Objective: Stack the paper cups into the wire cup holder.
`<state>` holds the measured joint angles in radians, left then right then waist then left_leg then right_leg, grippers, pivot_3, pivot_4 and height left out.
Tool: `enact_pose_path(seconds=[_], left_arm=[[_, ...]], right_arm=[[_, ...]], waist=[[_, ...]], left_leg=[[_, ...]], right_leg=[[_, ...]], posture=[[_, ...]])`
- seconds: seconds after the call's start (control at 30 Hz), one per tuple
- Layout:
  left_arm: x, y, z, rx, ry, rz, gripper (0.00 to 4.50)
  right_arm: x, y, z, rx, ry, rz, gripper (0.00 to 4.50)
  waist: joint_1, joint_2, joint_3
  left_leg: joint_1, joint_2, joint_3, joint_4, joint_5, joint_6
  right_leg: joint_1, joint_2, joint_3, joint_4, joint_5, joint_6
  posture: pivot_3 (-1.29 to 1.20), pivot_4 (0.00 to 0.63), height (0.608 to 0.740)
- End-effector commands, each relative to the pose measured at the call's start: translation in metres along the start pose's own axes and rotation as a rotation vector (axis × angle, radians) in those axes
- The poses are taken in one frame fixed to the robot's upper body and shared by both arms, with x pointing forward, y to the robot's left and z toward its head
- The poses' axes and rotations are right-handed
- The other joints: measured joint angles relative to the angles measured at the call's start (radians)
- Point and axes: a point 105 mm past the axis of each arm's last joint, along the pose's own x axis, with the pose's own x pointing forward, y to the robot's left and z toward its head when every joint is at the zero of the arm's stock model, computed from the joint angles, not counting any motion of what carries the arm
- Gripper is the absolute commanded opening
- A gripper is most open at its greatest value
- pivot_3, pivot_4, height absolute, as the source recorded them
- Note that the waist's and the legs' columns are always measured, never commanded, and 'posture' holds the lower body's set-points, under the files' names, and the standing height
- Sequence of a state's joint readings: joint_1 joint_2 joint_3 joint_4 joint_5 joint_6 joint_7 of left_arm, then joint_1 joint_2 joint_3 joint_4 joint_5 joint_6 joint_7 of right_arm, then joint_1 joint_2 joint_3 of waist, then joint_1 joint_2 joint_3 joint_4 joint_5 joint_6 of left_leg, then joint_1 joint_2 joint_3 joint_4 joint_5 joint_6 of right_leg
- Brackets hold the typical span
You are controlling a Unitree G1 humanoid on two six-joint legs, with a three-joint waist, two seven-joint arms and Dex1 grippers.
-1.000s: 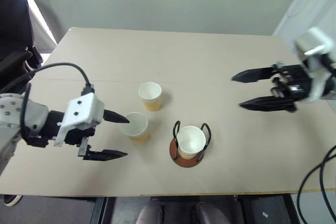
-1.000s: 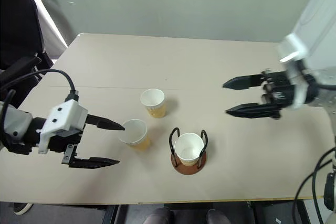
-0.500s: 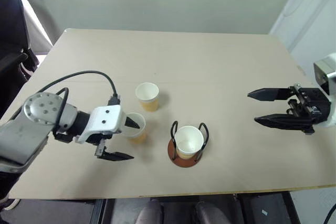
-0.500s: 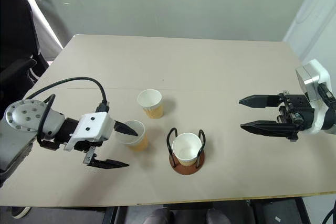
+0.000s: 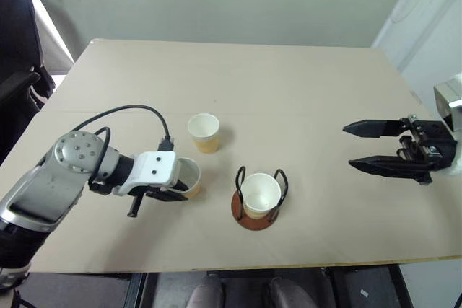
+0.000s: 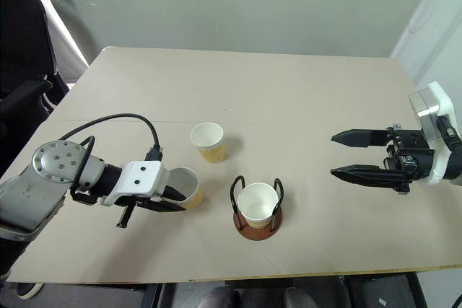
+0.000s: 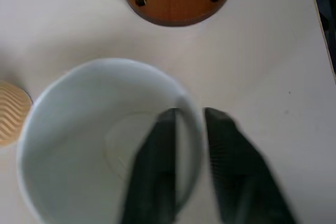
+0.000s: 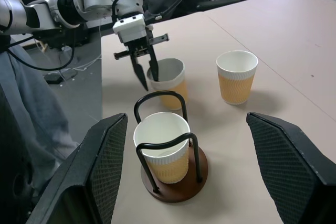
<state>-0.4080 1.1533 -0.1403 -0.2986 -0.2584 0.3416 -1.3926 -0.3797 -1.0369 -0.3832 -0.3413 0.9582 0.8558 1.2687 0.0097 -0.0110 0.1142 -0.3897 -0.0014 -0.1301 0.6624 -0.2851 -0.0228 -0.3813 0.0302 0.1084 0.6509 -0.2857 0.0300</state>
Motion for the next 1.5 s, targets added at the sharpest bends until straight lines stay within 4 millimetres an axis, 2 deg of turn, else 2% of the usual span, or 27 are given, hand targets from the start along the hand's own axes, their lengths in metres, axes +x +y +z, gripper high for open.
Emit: enact_pose_path(seconds=[0.03, 0.2, 0.3, 0.47, 0.57, 0.73, 0.9, 1.0, 1.23, 1.5], left_arm=[[-0.002, 0.003, 0.002, 0.025, 0.004, 0.01, 0.02], [-0.003, 0.004, 0.002, 0.024, 0.0, 0.009, 0.02], [-0.01, 0.008, 0.011, 0.038, -0.043, 0.018, 0.02], [-0.036, 0.024, 0.046, 0.113, -0.17, 0.048, 0.02], [-0.053, 0.035, 0.076, 0.196, -0.266, 0.049, 0.02], [-0.065, 0.037, 0.115, 0.335, -0.386, -0.036, 0.02], [-0.054, 0.033, 0.137, 0.447, -0.437, -0.14, 0.02], [-0.042, 0.028, 0.149, 0.511, -0.464, -0.222, 0.02], [-0.018, 0.027, 0.157, 0.576, -0.484, -0.315, 0.02], [-0.006, 0.017, 0.155, 0.61, -0.471, -0.39, 0.02]], right_arm=[[-0.005, 0.002, 0.011, -0.067, -0.005, -0.024, 3.67], [-0.004, 0.0, 0.01, -0.071, 0.002, -0.034, 3.67], [-0.004, -0.001, 0.011, -0.077, 0.004, -0.038, 3.67], [-0.005, 0.001, 0.011, -0.088, 0.018, -0.025, 3.67], [-0.007, 0.002, 0.011, -0.09, 0.026, -0.024, 3.67], [-0.013, 0.0, 0.008, -0.093, 0.055, -0.055, 3.67], [-0.013, 0.001, 0.008, -0.101, 0.059, -0.069, 3.67], [-0.014, 0.001, 0.01, -0.109, 0.062, -0.086, 3.67], [-0.015, 0.005, 0.009, -0.11, 0.075, -0.124, 3.67], [-0.018, 0.007, 0.01, -0.112, 0.078, -0.152, 3.67]], waist=[[0.0, 0.0, 0.0], [0.0, 0.0, 0.0], [0.0, 0.0, 0.0], [0.004, 0.0, 0.0], [0.005, 0.0, 0.0], [0.004, 0.0, 0.0], [0.005, 0.0, 0.0], [0.006, 0.0, 0.0], [0.008, 0.0, 0.0], [0.008, 0.0, 0.0]], left_leg=[[0.0, 0.0, 0.0, 0.0, 0.0, 0.0], [0.0, 0.0, 0.0, 0.0, 0.0, 0.0], [0.0, 0.0, 0.0, 0.0, 0.0, 0.0], [0.0, 0.0, 0.0, 0.001, 0.0, 0.0], [0.0, 0.0, 0.0, 0.002, 0.0, 0.0], [-0.001, -0.001, 0.0, 0.002, 0.0, 0.001], [-0.001, -0.001, 0.0, 0.002, 0.0, 0.001], [-0.001, -0.001, 0.0, 0.002, 0.0, 0.001], [-0.002, -0.001, 0.0, 0.004, -0.001, 0.001], [-0.002, -0.001, 0.001, 0.004, -0.001, 0.002]], right_leg=[[0.0, 0.0, 0.0, 0.0, 0.0, 0.0], [0.0, 0.0, 0.0, 0.0, 0.0, 0.0], [0.0, 0.0, 0.0, 0.0, 0.0, 0.0], [0.0, 0.0, 0.0, 0.001, 0.0, 0.0], [0.0, 0.0, 0.0, 0.001, 0.0, 0.0], [0.0, 0.0, 0.0, 0.0, 0.0, 0.0], [0.0, 0.0, 0.0, 0.0, 0.0, 0.001], [0.0, 0.0, 0.0, 0.0, 0.0, 0.001], [0.001, 0.0, 0.0, 0.0, -0.001, 0.003], [0.001, -0.001, 0.001, -0.001, -0.001, 0.004]], posture=[[0.0, 0.15, 0.74], [0.0, 0.15, 0.74], [0.0, 0.15, 0.74], [0.0, 0.15, 0.74], [0.0, 0.15, 0.74], [0.0, 0.15, 0.74], [0.0, 0.15, 0.74], [0.0, 0.15, 0.74], [0.0, 0.15, 0.74], [0.0, 0.15, 0.74]])
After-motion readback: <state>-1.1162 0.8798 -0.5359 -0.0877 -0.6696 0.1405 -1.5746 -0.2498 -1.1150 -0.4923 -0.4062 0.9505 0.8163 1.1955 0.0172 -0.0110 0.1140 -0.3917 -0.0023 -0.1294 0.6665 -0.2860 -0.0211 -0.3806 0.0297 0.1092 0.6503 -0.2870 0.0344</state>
